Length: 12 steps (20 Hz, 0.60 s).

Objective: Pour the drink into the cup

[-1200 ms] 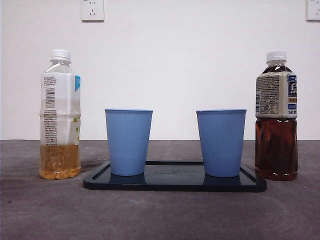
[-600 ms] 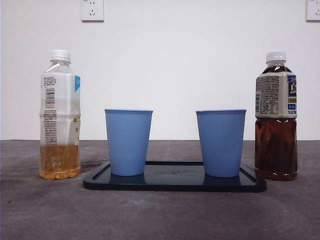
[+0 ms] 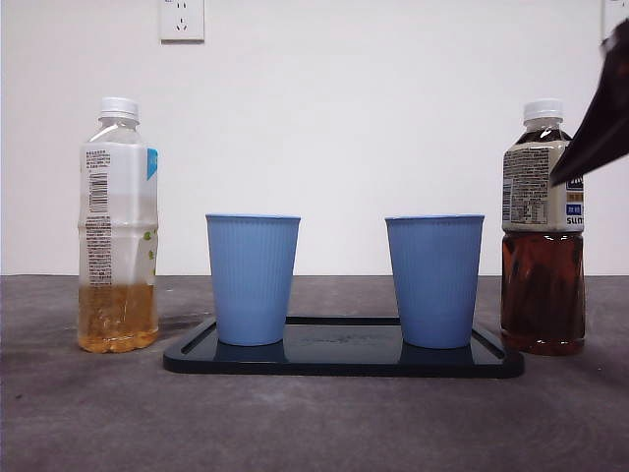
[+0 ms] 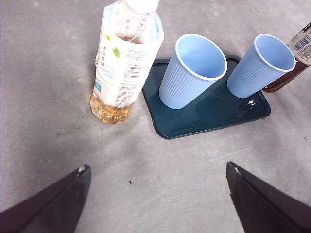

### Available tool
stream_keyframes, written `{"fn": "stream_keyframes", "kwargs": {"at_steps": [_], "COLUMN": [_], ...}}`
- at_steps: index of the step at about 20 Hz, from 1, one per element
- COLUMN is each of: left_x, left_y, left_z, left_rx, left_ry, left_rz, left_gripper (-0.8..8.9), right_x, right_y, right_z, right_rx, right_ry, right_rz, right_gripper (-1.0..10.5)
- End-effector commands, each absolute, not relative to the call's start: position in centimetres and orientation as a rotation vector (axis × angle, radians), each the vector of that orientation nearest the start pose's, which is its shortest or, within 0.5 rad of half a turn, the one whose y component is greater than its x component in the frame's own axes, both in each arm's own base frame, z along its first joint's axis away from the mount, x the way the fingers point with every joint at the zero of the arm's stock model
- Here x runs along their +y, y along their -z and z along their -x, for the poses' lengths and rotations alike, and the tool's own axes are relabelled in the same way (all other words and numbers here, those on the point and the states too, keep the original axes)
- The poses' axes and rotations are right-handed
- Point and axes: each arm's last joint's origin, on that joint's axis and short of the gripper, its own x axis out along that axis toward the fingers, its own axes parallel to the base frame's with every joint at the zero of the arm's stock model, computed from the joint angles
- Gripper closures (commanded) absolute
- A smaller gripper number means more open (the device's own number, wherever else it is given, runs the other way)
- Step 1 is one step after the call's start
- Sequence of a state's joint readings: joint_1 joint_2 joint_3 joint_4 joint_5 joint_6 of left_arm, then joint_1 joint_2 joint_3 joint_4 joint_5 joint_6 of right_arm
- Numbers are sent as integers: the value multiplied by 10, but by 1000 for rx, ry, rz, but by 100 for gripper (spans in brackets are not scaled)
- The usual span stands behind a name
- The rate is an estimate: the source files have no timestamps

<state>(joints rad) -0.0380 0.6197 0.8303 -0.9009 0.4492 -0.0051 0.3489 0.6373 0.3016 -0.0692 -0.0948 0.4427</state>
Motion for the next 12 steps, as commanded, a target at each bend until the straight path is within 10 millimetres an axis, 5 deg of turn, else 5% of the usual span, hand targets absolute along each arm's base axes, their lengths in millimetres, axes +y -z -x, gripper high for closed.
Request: {"fn": "stream_keyframes", "kwargs": {"at_steps": [1,12], "left_x": [-17,-17], "left_y": [-314,-314], "left_z": [-104,-104], "left_rx": [654,654], "left_ry": [482,482], "left_rz": [128,128], "left_gripper": [364,364], "right_x": [59,70], "right_y": [-189,-154], "right_z": [-144,-183], "right_rx": [461,393], "right_ry": [-296,-227], "right_rz": [-368,-254], "right_gripper": [529,529]}}
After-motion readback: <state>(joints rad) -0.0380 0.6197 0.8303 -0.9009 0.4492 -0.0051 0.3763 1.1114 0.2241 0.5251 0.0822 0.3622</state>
